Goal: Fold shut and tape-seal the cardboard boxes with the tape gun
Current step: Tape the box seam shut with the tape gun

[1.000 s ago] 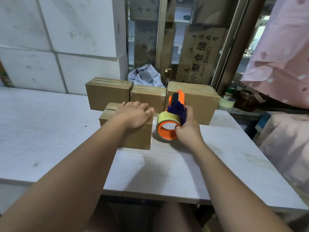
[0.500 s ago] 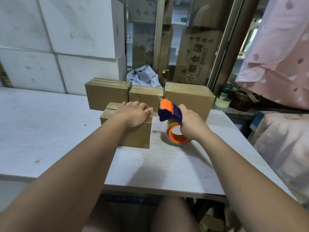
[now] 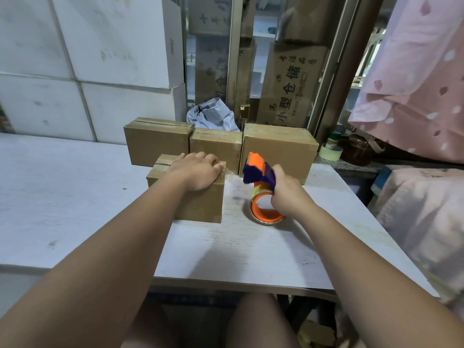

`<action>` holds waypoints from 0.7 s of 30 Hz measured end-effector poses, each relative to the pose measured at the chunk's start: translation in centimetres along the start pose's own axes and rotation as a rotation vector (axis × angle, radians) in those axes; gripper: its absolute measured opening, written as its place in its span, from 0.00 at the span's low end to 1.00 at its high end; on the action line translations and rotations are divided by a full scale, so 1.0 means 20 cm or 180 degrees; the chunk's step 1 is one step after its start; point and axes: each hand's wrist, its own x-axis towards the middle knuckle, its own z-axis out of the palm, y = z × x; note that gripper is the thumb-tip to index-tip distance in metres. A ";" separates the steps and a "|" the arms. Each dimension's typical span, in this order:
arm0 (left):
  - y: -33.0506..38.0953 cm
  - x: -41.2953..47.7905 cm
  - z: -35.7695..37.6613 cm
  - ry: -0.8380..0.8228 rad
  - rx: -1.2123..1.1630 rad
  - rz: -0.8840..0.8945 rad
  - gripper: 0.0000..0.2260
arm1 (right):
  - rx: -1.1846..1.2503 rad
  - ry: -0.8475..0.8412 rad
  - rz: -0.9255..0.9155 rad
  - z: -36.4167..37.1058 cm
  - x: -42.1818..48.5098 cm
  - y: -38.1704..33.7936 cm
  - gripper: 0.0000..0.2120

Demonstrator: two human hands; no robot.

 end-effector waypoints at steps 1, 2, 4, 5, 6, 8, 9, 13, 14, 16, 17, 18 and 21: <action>0.00 0.00 0.00 0.0004 0.0002 0.0000 0.23 | -0.0186 -0.0023 -0.0088 -0.01 0.00 -0.01 0.20; 0.00 0.00 0.00 -0.0001 0.0001 -0.0003 0.23 | -0.0376 -0.0048 -0.0171 -0.01 -0.01 -0.02 0.20; 0.00 0.00 0.00 -0.0001 -0.0003 0.0006 0.23 | -0.0777 -0.0072 -0.0298 -0.03 -0.01 -0.04 0.20; 0.00 0.00 0.00 -0.0002 -0.0004 0.0010 0.23 | -0.0928 -0.0066 -0.0304 -0.04 -0.01 -0.05 0.19; 0.00 0.00 0.00 -0.0004 -0.0017 0.0010 0.23 | -0.1073 -0.0093 -0.0272 -0.06 0.00 -0.06 0.18; 0.00 0.00 0.01 0.0019 -0.0044 0.0009 0.23 | -0.1382 -0.0222 -0.0245 -0.10 0.02 -0.09 0.17; 0.00 0.00 0.01 0.0030 -0.0051 0.0018 0.23 | -0.1542 -0.0291 -0.0239 -0.12 0.02 -0.10 0.18; -0.01 0.00 0.01 0.0071 -0.0035 0.0051 0.23 | -0.2081 -0.0574 -0.0205 -0.18 0.05 -0.22 0.21; -0.01 0.00 0.00 0.0089 -0.0061 0.0063 0.23 | -0.2214 -0.0637 -0.0196 -0.19 0.05 -0.25 0.21; 0.00 -0.02 0.00 0.0121 -0.0180 0.0161 0.25 | -0.2413 -0.0732 -0.0186 -0.21 0.07 -0.30 0.22; -0.01 -0.04 -0.01 0.0159 -0.0236 0.0295 0.27 | -0.2480 -0.0772 -0.0187 -0.23 0.07 -0.32 0.22; -0.01 -0.06 -0.01 0.0236 -0.0263 0.0492 0.30 | -0.2536 -0.0818 -0.0196 -0.24 0.08 -0.34 0.22; 0.00 -0.15 -0.01 0.0761 0.0299 0.1144 0.39 | -0.2685 -0.0870 -0.0326 -0.26 0.11 -0.38 0.23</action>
